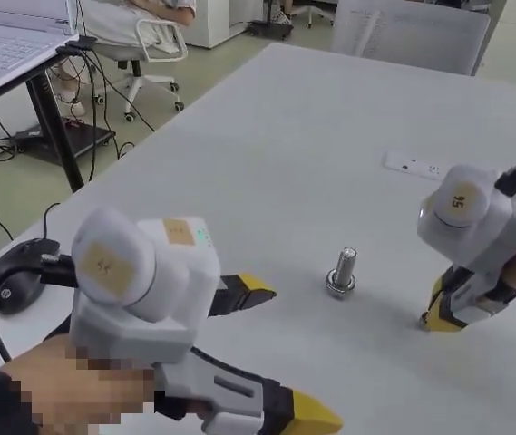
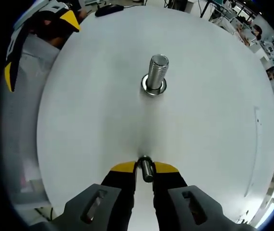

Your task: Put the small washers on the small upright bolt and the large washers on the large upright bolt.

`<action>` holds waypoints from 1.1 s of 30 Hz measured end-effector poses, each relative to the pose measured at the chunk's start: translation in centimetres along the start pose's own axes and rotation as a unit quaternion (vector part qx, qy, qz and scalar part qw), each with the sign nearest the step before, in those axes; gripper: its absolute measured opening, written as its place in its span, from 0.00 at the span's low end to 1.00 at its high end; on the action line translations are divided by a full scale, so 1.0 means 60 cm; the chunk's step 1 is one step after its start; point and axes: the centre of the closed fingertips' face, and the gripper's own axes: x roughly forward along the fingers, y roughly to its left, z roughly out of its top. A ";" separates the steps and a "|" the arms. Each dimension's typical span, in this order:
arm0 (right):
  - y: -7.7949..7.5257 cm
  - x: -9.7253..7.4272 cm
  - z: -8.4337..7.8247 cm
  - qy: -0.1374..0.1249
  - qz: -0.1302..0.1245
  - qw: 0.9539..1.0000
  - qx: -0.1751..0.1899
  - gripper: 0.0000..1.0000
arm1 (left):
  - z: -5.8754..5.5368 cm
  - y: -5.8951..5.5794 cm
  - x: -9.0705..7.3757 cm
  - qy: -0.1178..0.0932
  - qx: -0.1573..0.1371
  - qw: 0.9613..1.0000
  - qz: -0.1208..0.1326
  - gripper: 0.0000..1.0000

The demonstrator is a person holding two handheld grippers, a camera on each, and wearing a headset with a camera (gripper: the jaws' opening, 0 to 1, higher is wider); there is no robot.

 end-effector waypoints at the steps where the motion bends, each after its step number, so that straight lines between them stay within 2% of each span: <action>1: 0.000 0.000 0.000 0.000 0.000 1.000 0.000 0.14 | 0.000 0.000 0.000 0.000 0.000 1.000 0.000 0.80; 21: -0.001 0.000 -0.003 -0.013 -0.004 1.000 0.015 0.23 | -0.002 -0.002 0.002 0.003 0.002 1.000 -0.003 0.80; 25: 0.000 -0.008 0.000 -0.030 -0.005 0.999 0.026 0.29 | -0.002 -0.003 0.002 0.003 0.002 1.000 -0.004 0.80; 33: 0.008 -0.011 -0.003 -0.049 -0.009 0.998 0.041 0.36 | -0.001 -0.004 0.002 0.002 0.003 1.000 -0.005 0.80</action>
